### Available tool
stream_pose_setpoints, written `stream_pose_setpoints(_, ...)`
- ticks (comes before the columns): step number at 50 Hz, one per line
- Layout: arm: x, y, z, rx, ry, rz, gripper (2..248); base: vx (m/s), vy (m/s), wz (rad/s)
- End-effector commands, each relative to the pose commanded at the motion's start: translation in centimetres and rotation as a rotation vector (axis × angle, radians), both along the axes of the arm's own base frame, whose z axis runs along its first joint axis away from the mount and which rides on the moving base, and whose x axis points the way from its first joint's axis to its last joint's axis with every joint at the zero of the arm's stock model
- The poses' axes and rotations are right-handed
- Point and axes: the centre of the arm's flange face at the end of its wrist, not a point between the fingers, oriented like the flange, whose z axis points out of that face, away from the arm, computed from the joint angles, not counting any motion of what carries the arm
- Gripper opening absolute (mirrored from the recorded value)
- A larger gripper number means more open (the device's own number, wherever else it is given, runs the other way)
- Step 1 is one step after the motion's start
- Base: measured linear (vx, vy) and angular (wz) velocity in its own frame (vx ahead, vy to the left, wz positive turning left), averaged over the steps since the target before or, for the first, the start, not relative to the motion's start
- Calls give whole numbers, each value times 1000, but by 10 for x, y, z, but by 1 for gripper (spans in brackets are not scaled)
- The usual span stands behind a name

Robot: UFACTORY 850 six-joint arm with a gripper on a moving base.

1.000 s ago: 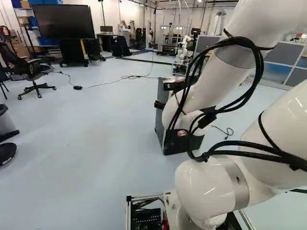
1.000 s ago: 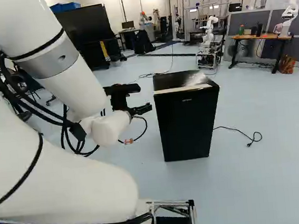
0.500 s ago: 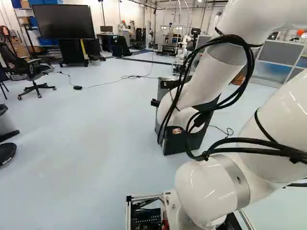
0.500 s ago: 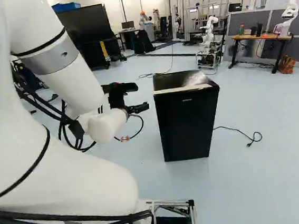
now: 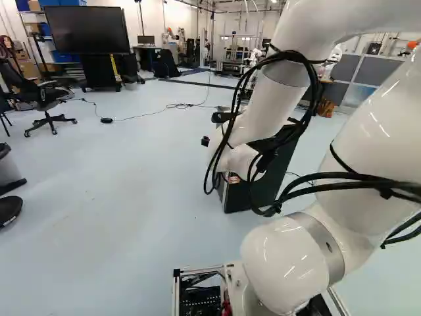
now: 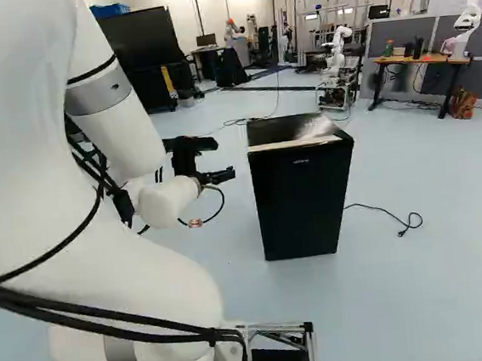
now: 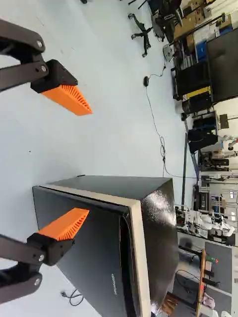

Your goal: Grab a drink from the fridge

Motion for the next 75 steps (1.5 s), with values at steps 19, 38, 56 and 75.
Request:
stream_pose_setpoints(19, 19, 16, -13, 13, -6, -65, 247, 0, 0, 0)
stream_pose_setpoints(38, 42, 30, -29, 19, -20, -164, 247, 0, 0, 0)
stream_pose_setpoints(56, 61, 40, -45, 13, -39, -276, 247, 0, 0, 0)
stream_pose_setpoints(75, 73, 34, -63, -9, -60, -429, 247, 0, 0, 0)
